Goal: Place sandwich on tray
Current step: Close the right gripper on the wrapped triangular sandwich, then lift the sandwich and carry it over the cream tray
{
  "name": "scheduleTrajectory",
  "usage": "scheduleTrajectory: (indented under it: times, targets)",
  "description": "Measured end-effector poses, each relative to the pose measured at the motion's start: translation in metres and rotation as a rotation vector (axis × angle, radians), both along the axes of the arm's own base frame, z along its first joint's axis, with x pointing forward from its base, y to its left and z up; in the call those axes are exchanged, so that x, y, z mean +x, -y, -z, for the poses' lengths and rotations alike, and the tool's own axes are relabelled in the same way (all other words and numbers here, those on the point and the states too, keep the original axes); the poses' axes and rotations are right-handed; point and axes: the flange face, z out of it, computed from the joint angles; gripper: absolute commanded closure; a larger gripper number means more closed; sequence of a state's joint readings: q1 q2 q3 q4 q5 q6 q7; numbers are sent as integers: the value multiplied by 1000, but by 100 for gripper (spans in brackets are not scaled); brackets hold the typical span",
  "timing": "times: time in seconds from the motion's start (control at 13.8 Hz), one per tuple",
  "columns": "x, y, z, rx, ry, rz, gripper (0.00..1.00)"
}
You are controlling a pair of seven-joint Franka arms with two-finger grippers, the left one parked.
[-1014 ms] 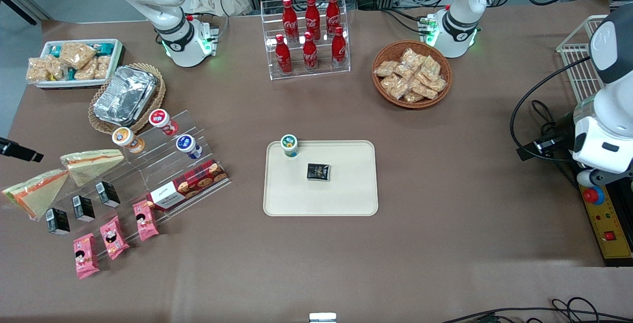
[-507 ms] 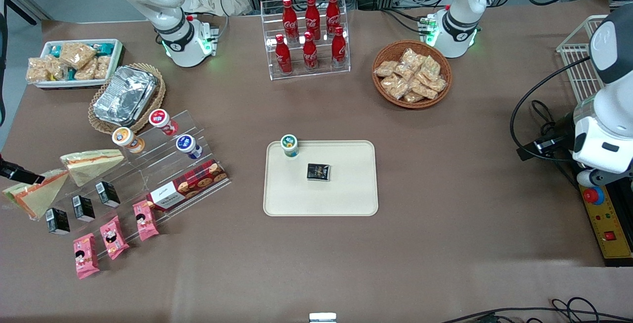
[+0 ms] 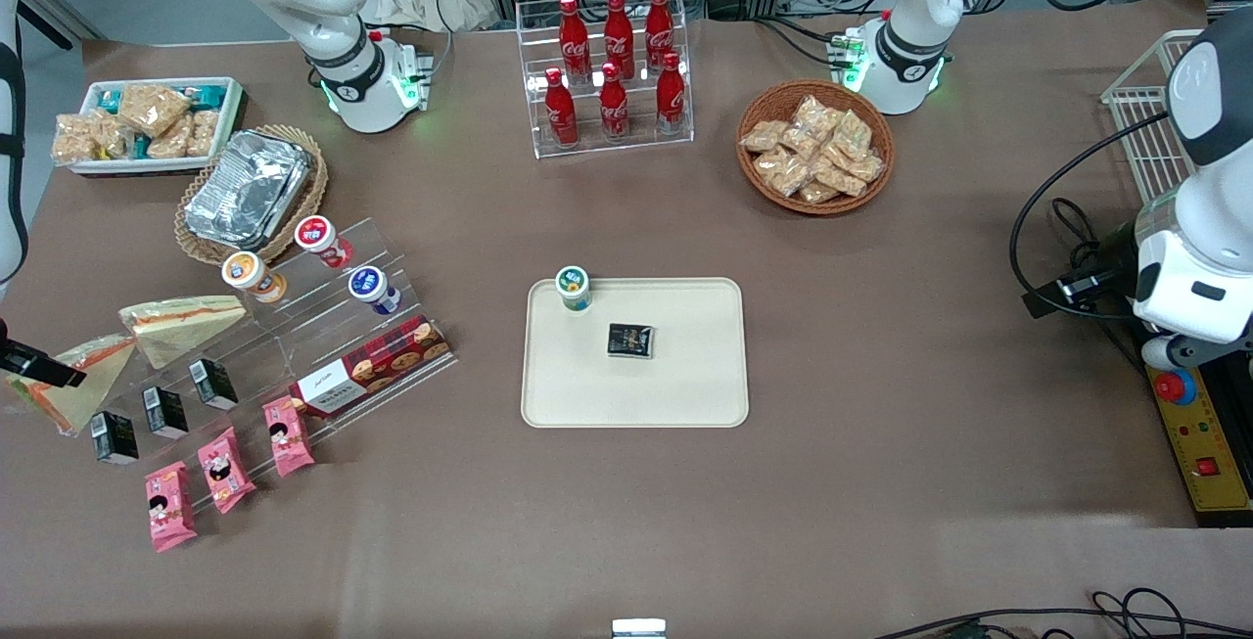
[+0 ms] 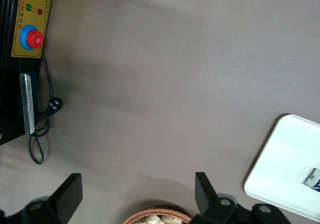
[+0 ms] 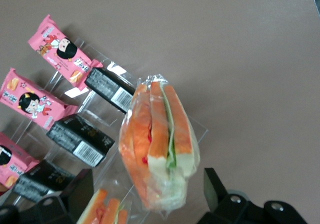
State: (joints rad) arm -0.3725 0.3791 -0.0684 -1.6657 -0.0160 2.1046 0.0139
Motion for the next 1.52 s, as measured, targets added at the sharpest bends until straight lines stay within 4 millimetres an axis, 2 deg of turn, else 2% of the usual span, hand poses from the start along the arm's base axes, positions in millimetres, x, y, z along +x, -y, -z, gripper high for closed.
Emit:
scheduleTrajectory:
  times: [0.22, 0.29, 0.51, 0.58, 0.72, 0.87, 1.09, 1.23, 1.3, 1.45, 1.52]
  targets:
    - [3, 1, 12, -2, 1, -1, 4]
    - [4, 2, 14, -3, 2, -1, 7]
    - [7, 3, 24, -5, 6, -3, 40]
    - [7, 3, 26, -5, 4, -3, 54]
    - [8, 3, 25, -10, 5, -14, 64]
    - [11, 5, 18, -17, 17, -27, 64]
    - [15, 5, -5, -15, 11, -38, 64]
    - [20, -2, -38, 5, -22, -51, 63]
    - [24, -12, -58, 15, -29, -68, 63]
    - [39, -54, -92, 26, -11, -137, 63]
    - [47, -85, -106, 31, 8, -188, 63]
